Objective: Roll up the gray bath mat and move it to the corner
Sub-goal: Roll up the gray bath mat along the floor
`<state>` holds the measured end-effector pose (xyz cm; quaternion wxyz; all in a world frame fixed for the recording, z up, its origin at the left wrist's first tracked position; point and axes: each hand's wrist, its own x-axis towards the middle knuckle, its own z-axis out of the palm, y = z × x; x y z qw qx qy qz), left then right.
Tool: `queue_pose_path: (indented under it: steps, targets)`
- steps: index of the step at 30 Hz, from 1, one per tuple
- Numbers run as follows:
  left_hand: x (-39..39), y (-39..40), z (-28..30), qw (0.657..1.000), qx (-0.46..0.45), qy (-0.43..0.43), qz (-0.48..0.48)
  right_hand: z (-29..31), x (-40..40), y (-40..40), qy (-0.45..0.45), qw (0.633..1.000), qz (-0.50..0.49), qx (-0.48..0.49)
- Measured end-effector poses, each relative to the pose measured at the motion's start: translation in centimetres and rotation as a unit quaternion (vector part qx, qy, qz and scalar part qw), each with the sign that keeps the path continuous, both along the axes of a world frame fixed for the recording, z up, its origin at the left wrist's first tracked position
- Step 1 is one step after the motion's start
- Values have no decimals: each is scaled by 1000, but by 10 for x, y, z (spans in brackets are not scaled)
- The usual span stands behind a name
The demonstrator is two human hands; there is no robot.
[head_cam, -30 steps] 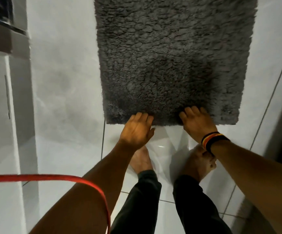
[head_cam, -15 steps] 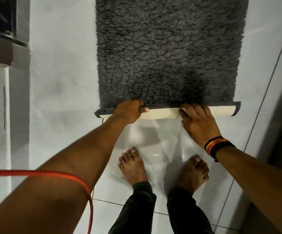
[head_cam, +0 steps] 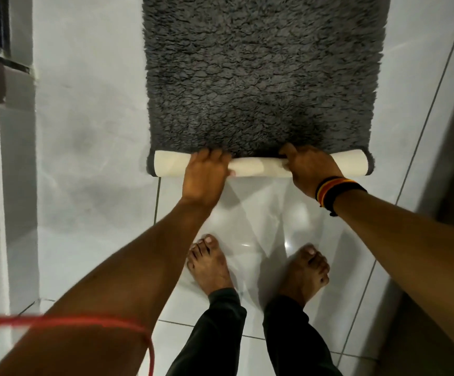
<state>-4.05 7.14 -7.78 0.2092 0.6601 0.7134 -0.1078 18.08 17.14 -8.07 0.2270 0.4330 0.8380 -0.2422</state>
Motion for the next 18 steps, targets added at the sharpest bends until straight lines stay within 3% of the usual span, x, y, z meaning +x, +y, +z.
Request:
queue_pose_path:
  steps: [5,8,11,13,16,18]
  targets:
    - [-19,46,1,990,-72,-90,84,14,7,-26,38,986,-28,158]
    - [-23,56,4,992,-74,-85,65,17,6,-58,-25,995,-31,87]
    - [-11,30,10,998,56,-12,31,10,-4,-56,-69,995,-50,57]
    - [5,1,16,992,106,-57,23,6,-17,-35,-84,994,-58,42]
    - [22,-30,19,990,13,-137,25,2,-30,-1,-106,992,-63,16]
    - [21,-33,14,988,-45,-138,47,6,-32,6,-111,991,-68,-5]
